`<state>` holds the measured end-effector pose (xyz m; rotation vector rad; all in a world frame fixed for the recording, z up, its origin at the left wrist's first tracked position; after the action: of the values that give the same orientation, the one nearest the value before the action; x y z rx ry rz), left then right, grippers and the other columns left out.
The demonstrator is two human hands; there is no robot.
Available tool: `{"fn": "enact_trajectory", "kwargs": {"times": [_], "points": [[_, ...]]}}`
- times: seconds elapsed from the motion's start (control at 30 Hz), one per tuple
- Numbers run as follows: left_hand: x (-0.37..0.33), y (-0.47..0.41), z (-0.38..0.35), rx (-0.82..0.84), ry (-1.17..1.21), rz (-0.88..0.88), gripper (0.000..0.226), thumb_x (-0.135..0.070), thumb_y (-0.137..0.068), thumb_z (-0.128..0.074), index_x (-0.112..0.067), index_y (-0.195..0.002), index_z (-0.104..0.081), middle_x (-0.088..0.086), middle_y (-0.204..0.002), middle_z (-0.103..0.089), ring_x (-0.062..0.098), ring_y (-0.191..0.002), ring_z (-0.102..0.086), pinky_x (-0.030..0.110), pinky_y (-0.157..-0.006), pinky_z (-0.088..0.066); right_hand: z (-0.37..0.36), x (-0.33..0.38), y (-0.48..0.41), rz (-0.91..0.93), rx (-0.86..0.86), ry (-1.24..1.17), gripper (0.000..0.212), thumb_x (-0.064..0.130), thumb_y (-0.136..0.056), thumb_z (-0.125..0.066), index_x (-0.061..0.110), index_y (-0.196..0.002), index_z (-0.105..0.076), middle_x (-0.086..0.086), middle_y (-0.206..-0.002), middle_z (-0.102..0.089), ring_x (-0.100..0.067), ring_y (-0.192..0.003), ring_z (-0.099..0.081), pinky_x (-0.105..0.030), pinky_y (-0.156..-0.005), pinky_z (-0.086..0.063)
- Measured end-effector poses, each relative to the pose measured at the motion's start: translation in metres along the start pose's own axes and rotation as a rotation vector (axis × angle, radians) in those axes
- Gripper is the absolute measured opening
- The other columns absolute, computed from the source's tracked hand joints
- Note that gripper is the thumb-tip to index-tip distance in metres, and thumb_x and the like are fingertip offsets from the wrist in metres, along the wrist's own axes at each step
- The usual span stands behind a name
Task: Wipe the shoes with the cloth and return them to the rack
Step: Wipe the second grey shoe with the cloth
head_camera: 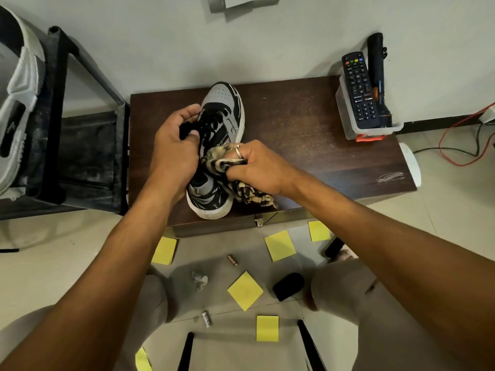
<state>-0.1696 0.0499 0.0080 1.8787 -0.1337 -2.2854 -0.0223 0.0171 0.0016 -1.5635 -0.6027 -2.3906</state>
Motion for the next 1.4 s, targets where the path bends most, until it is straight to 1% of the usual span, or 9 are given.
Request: {"fn": "enact_trajectory", "kwargs": {"times": [0.23, 0.4, 0.5, 0.63, 0.8, 0.9, 1.17, 1.27, 1.4], "points": [[0.003, -0.001, -0.005, 0.071, 0.007, 0.019, 0.044, 0.002, -0.102, -0.049, -0.035, -0.123, -0.064, -0.013, -0.124, -0.067, 0.003, -0.113, -0.066, 0.026, -0.095, -0.056, 0.032, -0.013, -0.020, -0.023, -0.489, 0.117, 0.029, 0.010, -0.095, -0.062, 0.014, -0.121, -0.073, 0.004, -0.109, -0.058, -0.003, -0.091, -0.059, -0.015, -0.078, -0.050], [0.005, -0.002, -0.004, 0.050, -0.011, 0.009, 0.048, 0.002, -0.100, -0.049, -0.040, -0.119, -0.064, -0.011, -0.127, -0.068, 0.003, -0.116, -0.065, 0.034, -0.102, -0.054, 0.004, -0.013, -0.021, -0.015, -0.323, 0.096, 0.024, 0.007, -0.092, -0.062, 0.024, -0.100, -0.077, 0.002, -0.115, -0.061, -0.010, -0.104, -0.061, -0.023, -0.093, -0.050], [0.004, -0.002, -0.002, 0.022, -0.012, 0.009, 0.048, 0.004, -0.100, -0.048, -0.037, -0.120, -0.063, -0.014, -0.124, -0.067, 0.000, -0.115, -0.064, 0.028, -0.101, -0.054, 0.001, -0.008, -0.012, -0.040, -0.194, 0.010, 0.040, 0.005, -0.091, -0.061, 0.039, -0.071, -0.067, 0.009, -0.098, -0.066, -0.004, -0.091, -0.063, -0.023, -0.086, -0.049], [0.000, 0.000, -0.003, 0.022, 0.013, 0.026, 0.044, 0.005, -0.102, -0.047, -0.028, -0.128, -0.062, -0.018, -0.117, -0.065, -0.005, -0.106, -0.066, 0.017, -0.087, -0.055, 0.007, -0.011, -0.005, -0.095, -0.071, -0.088, 0.037, 0.003, -0.086, -0.062, 0.026, -0.058, -0.068, 0.006, -0.072, -0.066, -0.007, -0.071, -0.060, -0.032, -0.078, -0.049], [0.000, 0.000, -0.006, 0.059, -0.015, 0.039, 0.045, 0.002, -0.103, -0.048, -0.030, -0.129, -0.062, -0.016, -0.122, -0.066, 0.000, -0.111, -0.066, 0.020, -0.092, -0.056, 0.034, -0.017, -0.016, -0.093, -0.461, -0.036, 0.020, 0.010, -0.093, -0.062, 0.018, -0.099, -0.079, 0.005, -0.098, -0.069, -0.005, -0.080, -0.065, -0.017, -0.071, -0.050], [0.002, -0.001, -0.005, 0.061, -0.084, 0.016, 0.046, -0.001, -0.103, -0.048, -0.038, -0.126, -0.062, -0.015, -0.125, -0.066, 0.001, -0.113, -0.065, 0.028, -0.098, -0.056, 0.016, -0.019, -0.024, -0.064, -0.423, 0.100, 0.024, 0.011, -0.095, -0.062, 0.015, -0.114, -0.075, 0.002, -0.114, -0.058, -0.007, -0.096, -0.060, -0.020, -0.083, -0.050], [0.002, -0.002, -0.006, 0.049, -0.228, -0.011, 0.045, -0.007, -0.102, -0.047, -0.040, -0.129, -0.061, -0.017, -0.129, -0.064, -0.001, -0.118, -0.060, 0.034, -0.106, -0.051, 0.008, -0.011, -0.012, -0.075, -0.126, 0.003, 0.052, 0.003, -0.088, -0.061, 0.035, -0.047, -0.059, 0.014, -0.066, -0.056, -0.002, -0.062, -0.051, -0.020, -0.066, -0.041], [0.002, -0.002, -0.006, 0.055, -0.250, -0.007, 0.043, -0.010, -0.103, -0.048, -0.043, -0.128, -0.062, -0.017, -0.130, -0.064, 0.001, -0.119, -0.061, 0.036, -0.104, -0.052, 0.017, -0.015, -0.012, -0.074, -0.123, 0.007, 0.037, 0.008, -0.086, -0.060, 0.023, -0.052, -0.060, 0.001, -0.063, -0.058, -0.008, -0.062, -0.051, -0.033, -0.068, -0.042], [-0.001, 0.000, -0.008, 0.078, -0.321, -0.015, 0.041, -0.013, -0.103, -0.049, -0.043, -0.129, -0.061, -0.015, -0.133, -0.063, 0.005, -0.120, -0.060, 0.038, -0.104, -0.052, 0.034, -0.022, -0.017, -0.085, -0.464, 0.003, 0.019, 0.012, -0.095, -0.062, 0.015, -0.105, -0.077, 0.001, -0.104, -0.066, -0.005, -0.085, -0.064, -0.020, -0.073, -0.054]]}}
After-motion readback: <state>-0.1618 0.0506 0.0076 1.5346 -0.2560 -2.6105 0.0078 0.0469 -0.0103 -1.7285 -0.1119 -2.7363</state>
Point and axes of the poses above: each hand's wrist, its own y-axis away from the middle knuckle, its own z-axis out of the back of the hand, x = y × z, the point moved 6 cm from there along -y, towards the middle knuckle
